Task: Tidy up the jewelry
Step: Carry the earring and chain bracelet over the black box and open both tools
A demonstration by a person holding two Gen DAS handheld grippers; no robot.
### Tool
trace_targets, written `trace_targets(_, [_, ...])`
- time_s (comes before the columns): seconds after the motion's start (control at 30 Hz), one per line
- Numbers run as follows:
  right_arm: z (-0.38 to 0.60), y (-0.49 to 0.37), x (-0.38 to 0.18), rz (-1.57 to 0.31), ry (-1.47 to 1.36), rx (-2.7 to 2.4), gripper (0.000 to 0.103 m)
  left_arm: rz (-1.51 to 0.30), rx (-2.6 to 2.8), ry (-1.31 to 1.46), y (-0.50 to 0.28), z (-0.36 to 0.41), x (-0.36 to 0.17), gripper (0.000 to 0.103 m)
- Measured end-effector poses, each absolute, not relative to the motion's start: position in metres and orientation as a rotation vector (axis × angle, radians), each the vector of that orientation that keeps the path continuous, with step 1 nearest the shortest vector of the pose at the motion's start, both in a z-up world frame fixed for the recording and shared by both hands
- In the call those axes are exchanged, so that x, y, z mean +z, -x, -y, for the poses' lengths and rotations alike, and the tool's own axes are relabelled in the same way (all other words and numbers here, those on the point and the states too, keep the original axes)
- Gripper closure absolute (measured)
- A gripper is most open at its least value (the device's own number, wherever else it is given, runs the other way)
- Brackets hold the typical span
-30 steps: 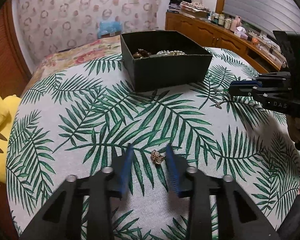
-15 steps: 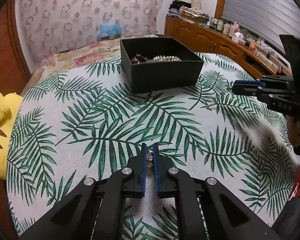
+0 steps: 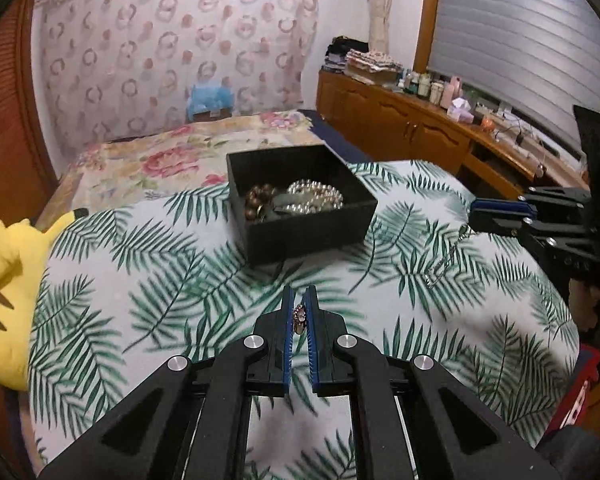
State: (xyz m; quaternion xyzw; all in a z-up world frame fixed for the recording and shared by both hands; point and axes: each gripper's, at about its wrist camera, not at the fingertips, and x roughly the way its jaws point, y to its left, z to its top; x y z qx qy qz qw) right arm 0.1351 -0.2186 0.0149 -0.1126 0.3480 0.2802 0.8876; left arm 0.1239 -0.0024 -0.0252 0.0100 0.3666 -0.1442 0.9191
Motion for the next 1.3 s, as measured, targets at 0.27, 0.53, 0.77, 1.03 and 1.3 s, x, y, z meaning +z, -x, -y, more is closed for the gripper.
trace_targets(0.27, [0.215, -0.151, 0.026, -0.692, 0.220, 0.589, 0.088, -0.734, -0.308, 0.002, -0.157, 0.004, -0.019, 0.098])
trace_targets(0.53, [0.203, -0.179, 0.032, -0.672, 0.205, 0.620, 0.088, -0.718, -0.302, -0.017, -0.183, 0.004, -0.009, 0.098])
trace_targets(0.77, [0.187, -0.208, 0.043, -0.636, 0.202, 0.658, 0.088, -0.713, -0.293, -0.017, -0.210, 0.003, -0.004, 0.098])
trace_targets(1.03, [0.169, -0.247, 0.053, -0.601, 0.150, 0.697, 0.087, -0.722, -0.283, -0.014, -0.237, 0.002, -0.008, 0.098])
trace_targets(1.3, [0.154, -0.284, 0.027, -0.661, 0.113, 0.711, 0.087, -0.738, -0.277, -0.015, -0.253, 0.004, -0.014, 0.098])
